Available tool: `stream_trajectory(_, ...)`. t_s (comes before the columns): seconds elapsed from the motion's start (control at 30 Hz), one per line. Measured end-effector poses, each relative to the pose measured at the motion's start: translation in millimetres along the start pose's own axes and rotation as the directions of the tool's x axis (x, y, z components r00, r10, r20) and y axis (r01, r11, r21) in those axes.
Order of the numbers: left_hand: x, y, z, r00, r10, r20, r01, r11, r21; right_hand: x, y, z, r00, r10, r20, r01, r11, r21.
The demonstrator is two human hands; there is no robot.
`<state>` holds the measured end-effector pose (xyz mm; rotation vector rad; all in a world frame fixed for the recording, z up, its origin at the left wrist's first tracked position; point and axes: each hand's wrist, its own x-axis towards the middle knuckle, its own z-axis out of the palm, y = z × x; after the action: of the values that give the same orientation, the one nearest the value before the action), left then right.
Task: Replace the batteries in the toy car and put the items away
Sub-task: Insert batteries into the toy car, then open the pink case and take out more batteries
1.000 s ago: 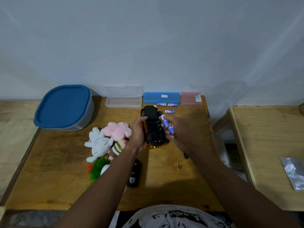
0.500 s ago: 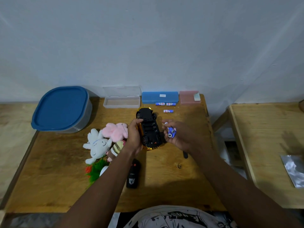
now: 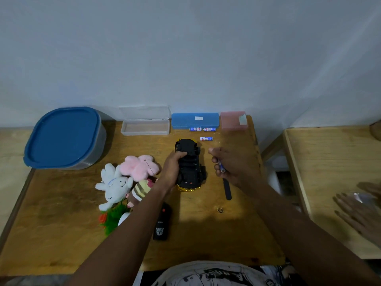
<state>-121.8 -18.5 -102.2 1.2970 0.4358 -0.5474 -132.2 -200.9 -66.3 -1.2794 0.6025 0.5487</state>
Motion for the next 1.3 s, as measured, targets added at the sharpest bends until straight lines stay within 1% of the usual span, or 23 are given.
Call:
stream_trajectory(0.13,4.2,-10.3,1.5,0.995,0.034,-0.097,-0.026,0.996,0.081,7.2,10.4,-2.2,0.997,0.066,-0.044,-0.067,0.998,-0.015)
stream_trajectory(0.23,6.2,-14.1,5.2,0.992,0.049,-0.112,-0.035,0.991,0.125,10.9,15.6,-1.2,0.993,0.094,-0.066,-0.096,0.995,-0.018)
stream_trajectory(0.43,5.0,-30.4,4.2,0.953,0.084,-0.293,-0.006,0.967,0.256,10.1,18.0,-1.8,0.992,0.101,-0.069,-0.103,0.994,-0.019)
stream_trajectory(0.5,3.2,-34.7,4.6,0.937,0.133,-0.322,-0.017,0.940,0.340,10.9,18.5,-4.1,0.993,0.095,-0.069,-0.097,0.995,-0.017)
stream_trajectory(0.6,1.7,-32.2,7.4,0.905,0.255,-0.341,-0.066,0.876,0.479,13.9,19.0,-6.7,0.995,0.070,-0.068,-0.072,0.997,-0.040)
stream_trajectory(0.7,2.0,-26.6,9.9,0.878,0.318,-0.358,-0.077,0.832,0.550,17.7,16.8,-8.9,0.997,0.032,-0.074,-0.038,0.995,-0.090)
stream_trajectory(0.77,0.8,-21.6,14.7,0.838,0.370,-0.401,-0.089,0.818,0.569,20.1,13.7,-12.8,0.997,-0.027,-0.073,0.016,0.990,-0.143)
stream_trajectory(0.83,-0.5,-14.3,26.3,0.794,0.455,-0.403,-0.133,0.777,0.615,22.7,7.3,-18.6,0.987,-0.134,-0.092,0.107,0.961,-0.254)
stream_trajectory(0.9,1.5,-4.0,40.8,0.739,0.588,-0.330,-0.219,0.672,0.707,31.6,-1.5,-26.5,0.948,-0.291,-0.129,0.214,0.883,-0.417)
stream_trajectory(0.93,6.0,1.4,48.6,0.718,0.642,-0.270,-0.260,0.607,0.751,38.2,-7.3,-31.4,0.916,-0.375,-0.140,0.260,0.824,-0.503)
stream_trajectory(0.97,12.8,7.3,57.3,0.714,0.671,-0.200,-0.288,0.542,0.789,45.5,-13.9,-36.8,0.883,-0.448,-0.138,0.293,0.756,-0.585)
stream_trajectory(1.03,30.8,19.8,75.9,0.759,0.649,-0.055,-0.306,0.431,0.849,61.7,-28.6,-50.2,0.841,-0.531,-0.105,0.291,0.607,-0.739)
stream_trajectory(1.1,51.7,28.4,91.7,0.808,0.586,0.060,-0.292,0.310,0.905,77.2,-43.2,-64.8,0.829,-0.555,-0.066,0.228,0.444,-0.867)
stream_trajectory(1.17,72.2,33.4,103.8,0.836,0.532,0.133,-0.278,0.201,0.939,89.5,-58.8,-78.7,0.828,-0.558,-0.045,0.144,0.291,-0.946)
stream_trajectory(1.23,89.4,36.9,113.3,0.855,0.492,0.165,-0.250,0.112,0.962,102.4,-69.2,-90.8,0.841,-0.540,-0.030,0.060,0.147,-0.987)
stream_trajectory(1.3,105.1,39.4,120.5,0.851,0.491,0.187,-0.215,0.002,0.977,111.2,-76.0,-98.4,0.858,-0.514,0.001,0.014,0.023,-1.000)
